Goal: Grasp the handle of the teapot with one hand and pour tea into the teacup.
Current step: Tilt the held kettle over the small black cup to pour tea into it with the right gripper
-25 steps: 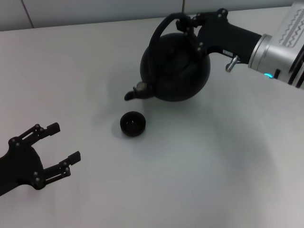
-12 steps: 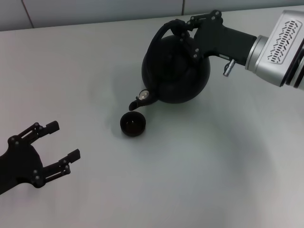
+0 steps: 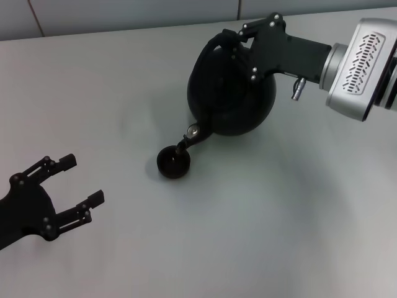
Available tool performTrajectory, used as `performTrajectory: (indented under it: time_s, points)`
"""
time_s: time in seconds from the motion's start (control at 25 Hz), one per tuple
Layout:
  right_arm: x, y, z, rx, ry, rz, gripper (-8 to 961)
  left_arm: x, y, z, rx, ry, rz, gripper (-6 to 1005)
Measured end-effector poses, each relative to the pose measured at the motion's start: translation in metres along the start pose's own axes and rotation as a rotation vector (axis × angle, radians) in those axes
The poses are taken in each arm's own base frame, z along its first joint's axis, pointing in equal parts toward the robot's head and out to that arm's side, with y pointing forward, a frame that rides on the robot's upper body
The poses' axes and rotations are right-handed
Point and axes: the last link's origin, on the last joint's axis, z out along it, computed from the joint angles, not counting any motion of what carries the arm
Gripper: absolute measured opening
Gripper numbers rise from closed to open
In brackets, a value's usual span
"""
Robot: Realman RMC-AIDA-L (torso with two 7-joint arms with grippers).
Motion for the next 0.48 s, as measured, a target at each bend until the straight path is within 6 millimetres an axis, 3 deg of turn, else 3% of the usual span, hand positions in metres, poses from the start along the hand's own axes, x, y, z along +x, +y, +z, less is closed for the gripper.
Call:
performTrajectory:
  time_s: [0.48]
  points:
    - [-0.0044,-0.0043,0.0036,-0.015,-0.007,-0.066,65,0.0009,-0.0021,0.002,0.001,-0.001,0.001,844]
